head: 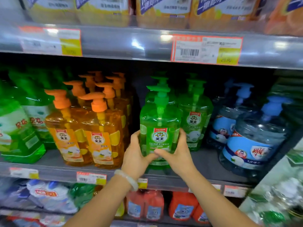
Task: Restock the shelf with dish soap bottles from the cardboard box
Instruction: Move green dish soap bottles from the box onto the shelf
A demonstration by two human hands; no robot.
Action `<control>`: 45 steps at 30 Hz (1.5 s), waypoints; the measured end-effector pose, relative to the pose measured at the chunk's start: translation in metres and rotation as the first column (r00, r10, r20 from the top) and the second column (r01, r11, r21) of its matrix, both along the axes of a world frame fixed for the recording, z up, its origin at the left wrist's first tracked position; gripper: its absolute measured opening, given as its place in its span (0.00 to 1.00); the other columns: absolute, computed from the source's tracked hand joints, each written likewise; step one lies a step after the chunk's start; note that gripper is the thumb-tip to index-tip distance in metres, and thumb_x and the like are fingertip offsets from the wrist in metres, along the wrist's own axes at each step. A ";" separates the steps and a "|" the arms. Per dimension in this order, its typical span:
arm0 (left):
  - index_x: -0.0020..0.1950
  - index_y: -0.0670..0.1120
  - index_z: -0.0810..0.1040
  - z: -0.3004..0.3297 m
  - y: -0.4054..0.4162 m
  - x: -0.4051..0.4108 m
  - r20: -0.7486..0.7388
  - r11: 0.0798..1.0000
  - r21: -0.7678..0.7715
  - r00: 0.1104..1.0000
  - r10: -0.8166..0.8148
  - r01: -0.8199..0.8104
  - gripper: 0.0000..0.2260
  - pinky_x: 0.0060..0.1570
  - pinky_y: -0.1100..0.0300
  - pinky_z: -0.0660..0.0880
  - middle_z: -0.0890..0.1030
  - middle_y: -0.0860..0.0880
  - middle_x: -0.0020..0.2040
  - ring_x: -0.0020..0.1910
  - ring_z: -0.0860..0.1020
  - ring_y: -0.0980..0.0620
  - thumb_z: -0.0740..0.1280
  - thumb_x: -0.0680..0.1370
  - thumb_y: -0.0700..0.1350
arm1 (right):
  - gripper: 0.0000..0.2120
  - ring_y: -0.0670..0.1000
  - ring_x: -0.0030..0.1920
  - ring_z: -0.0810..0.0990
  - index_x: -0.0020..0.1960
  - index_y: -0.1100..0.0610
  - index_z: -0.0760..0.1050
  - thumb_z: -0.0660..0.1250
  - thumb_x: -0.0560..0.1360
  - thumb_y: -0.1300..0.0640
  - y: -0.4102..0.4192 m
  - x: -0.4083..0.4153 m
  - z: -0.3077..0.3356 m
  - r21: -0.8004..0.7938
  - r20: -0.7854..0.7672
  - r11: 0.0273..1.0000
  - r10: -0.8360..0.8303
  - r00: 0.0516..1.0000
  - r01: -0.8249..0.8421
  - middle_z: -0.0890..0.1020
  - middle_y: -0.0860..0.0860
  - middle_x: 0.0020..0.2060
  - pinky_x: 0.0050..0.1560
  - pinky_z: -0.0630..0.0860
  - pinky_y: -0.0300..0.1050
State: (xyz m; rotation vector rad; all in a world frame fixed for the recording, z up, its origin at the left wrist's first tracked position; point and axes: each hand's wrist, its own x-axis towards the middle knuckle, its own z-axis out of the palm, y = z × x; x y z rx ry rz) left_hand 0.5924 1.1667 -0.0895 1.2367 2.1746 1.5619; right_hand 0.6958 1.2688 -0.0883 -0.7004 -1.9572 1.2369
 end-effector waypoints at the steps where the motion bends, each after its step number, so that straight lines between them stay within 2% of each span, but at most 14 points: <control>1: 0.69 0.47 0.61 -0.001 0.000 -0.001 -0.002 1.000 0.005 1.000 -0.009 0.009 0.37 0.51 0.63 0.72 0.75 0.56 0.56 0.54 0.76 0.57 0.77 0.67 0.46 | 0.45 0.45 0.60 0.75 0.71 0.53 0.55 0.78 0.63 0.62 0.000 0.000 0.000 0.004 0.007 1.000 -0.008 1.000 0.008 0.74 0.46 0.59 0.56 0.69 0.30; 7: 0.69 0.50 0.59 -0.001 0.001 -0.005 0.005 0.999 -0.005 0.999 -0.045 0.045 0.37 0.55 0.59 0.75 0.75 0.56 0.57 0.56 0.76 0.56 0.77 0.67 0.48 | 0.45 0.39 0.56 0.75 0.72 0.53 0.55 0.77 0.64 0.62 -0.002 0.001 0.003 -0.013 0.017 0.999 -0.033 0.999 0.034 0.74 0.40 0.56 0.49 0.68 0.19; 12: 0.73 0.49 0.56 -0.008 -0.001 -0.004 -0.003 0.996 -0.027 0.996 -0.084 0.084 0.39 0.62 0.56 0.72 0.73 0.52 0.65 0.63 0.73 0.55 0.75 0.69 0.44 | 0.37 0.30 0.51 0.72 0.66 0.47 0.58 0.76 0.66 0.62 -0.007 0.006 -0.004 -0.005 0.065 0.998 -0.057 0.996 0.057 0.72 0.34 0.52 0.51 0.69 0.21; 14: 0.73 0.45 0.58 -0.021 -0.009 0.001 -0.038 0.998 -0.043 0.999 -0.036 0.035 0.39 0.64 0.55 0.70 0.72 0.50 0.65 0.66 0.71 0.52 0.75 0.69 0.44 | 0.35 0.33 0.57 0.73 0.65 0.47 0.60 0.77 0.66 0.58 -0.019 0.013 -0.016 -0.002 0.120 0.994 -0.109 0.987 0.110 0.72 0.35 0.56 0.58 0.69 0.25; 17: 0.66 0.41 0.67 -0.037 -0.026 0.021 -0.095 0.992 -0.022 0.988 0.122 -0.124 0.29 0.59 0.64 0.67 0.69 0.52 0.55 0.60 0.73 0.48 0.75 0.68 0.40 | 0.39 0.47 0.69 0.67 0.72 0.54 0.60 0.74 0.67 0.51 -0.038 0.024 -0.035 0.014 0.180 0.980 -0.198 0.963 0.199 0.69 0.47 0.68 0.70 0.66 0.48; 21: 0.59 0.44 0.71 -0.059 -0.032 0.048 -0.325 0.996 0.072 0.943 0.067 -0.047 0.20 0.57 0.63 0.65 0.76 0.45 0.51 0.54 0.73 0.49 0.69 0.67 0.42 | 0.34 0.44 0.67 0.63 0.73 0.58 0.59 0.71 0.72 0.60 -0.059 0.038 -0.035 0.130 0.251 0.963 -0.263 0.932 0.237 0.65 0.51 0.68 0.66 0.58 0.33; 25: 0.57 0.41 0.76 -0.063 -0.020 0.070 -0.494 0.980 -0.154 0.849 -0.189 0.129 0.23 0.58 0.58 0.70 0.80 0.42 0.53 0.55 0.74 0.48 0.68 0.61 0.41 | 0.29 0.50 0.71 0.63 0.71 0.59 0.62 0.66 0.72 0.66 -0.065 0.067 -0.046 0.227 0.333 0.956 -0.255 0.908 0.185 0.64 0.54 0.71 0.68 0.57 0.35; 28: 0.58 0.41 0.78 -0.062 -0.013 0.094 -0.536 0.876 -0.466 0.749 -0.390 0.122 0.33 0.53 0.51 0.78 0.79 0.40 0.57 0.55 0.80 0.41 0.78 0.53 0.45 | 0.31 0.59 0.71 0.65 0.70 0.61 0.65 0.69 0.68 0.66 -0.067 0.101 -0.055 0.326 0.516 0.938 -0.281 0.809 0.118 0.65 0.60 0.71 0.70 0.61 0.44; 30: 0.70 0.41 0.67 -0.060 -0.013 0.115 -0.482 0.753 -0.647 0.699 -0.527 0.122 0.36 0.68 0.50 0.66 0.66 0.39 0.72 0.71 0.67 0.40 0.75 0.65 0.46 | 0.36 0.65 0.59 0.77 0.63 0.64 0.72 0.78 0.57 0.62 -0.064 0.131 -0.070 0.381 0.622 0.919 -0.333 0.709 0.097 0.75 0.64 0.61 0.59 0.75 0.52; 32: 0.76 0.44 0.53 -0.068 -0.012 0.137 -0.429 0.639 -0.758 0.636 -0.642 0.132 0.35 0.75 0.51 0.52 0.51 0.42 0.77 0.76 0.51 0.43 0.68 0.73 0.45 | 0.42 0.63 0.48 0.83 0.58 0.63 0.73 0.81 0.45 0.57 -0.064 0.166 -0.081 0.453 0.683 0.887 -0.412 0.603 0.093 0.80 0.63 0.52 0.45 0.81 0.51; 36: 0.76 0.44 0.52 -0.071 -0.006 0.207 -0.445 0.602 -0.778 0.519 -0.730 0.179 0.31 0.73 0.52 0.52 0.52 0.42 0.77 0.76 0.51 0.44 0.63 0.76 0.44 | 0.38 0.64 0.68 0.68 0.70 0.62 0.63 0.74 0.64 0.55 -0.083 0.248 -0.083 0.427 0.803 0.894 -0.445 0.396 0.140 0.68 0.63 0.68 0.66 0.68 0.54; 39: 0.76 0.44 0.53 -0.075 -0.006 0.278 -0.461 0.588 -0.773 0.426 -0.778 0.238 0.30 0.71 0.50 0.57 0.56 0.42 0.75 0.75 0.55 0.43 0.63 0.77 0.44 | 0.42 0.62 0.52 0.82 0.56 0.59 0.78 0.82 0.45 0.45 -0.103 0.319 -0.080 0.460 0.817 0.858 -0.510 0.271 0.229 0.80 0.60 0.52 0.49 0.80 0.51; 42: 0.73 0.43 0.56 -0.080 -0.012 0.356 -0.428 0.548 -0.777 0.379 -0.821 0.310 0.25 0.71 0.48 0.58 0.57 0.41 0.74 0.74 0.56 0.42 0.59 0.80 0.48 | 0.38 0.62 0.70 0.67 0.70 0.60 0.65 0.75 0.66 0.50 -0.124 0.391 -0.082 0.403 0.852 0.870 -0.470 0.229 0.286 0.67 0.62 0.69 0.67 0.68 0.53; 45: 0.74 0.44 0.55 -0.077 -0.020 0.434 -0.359 0.470 -0.795 0.327 -0.874 0.384 0.28 0.72 0.50 0.56 0.56 0.42 0.75 0.75 0.54 0.42 0.64 0.77 0.46 | 0.35 0.60 0.66 0.70 0.68 0.58 0.65 0.74 0.66 0.48 -0.145 0.464 -0.074 0.438 0.834 0.818 -0.524 0.170 0.374 0.69 0.59 0.65 0.64 0.69 0.50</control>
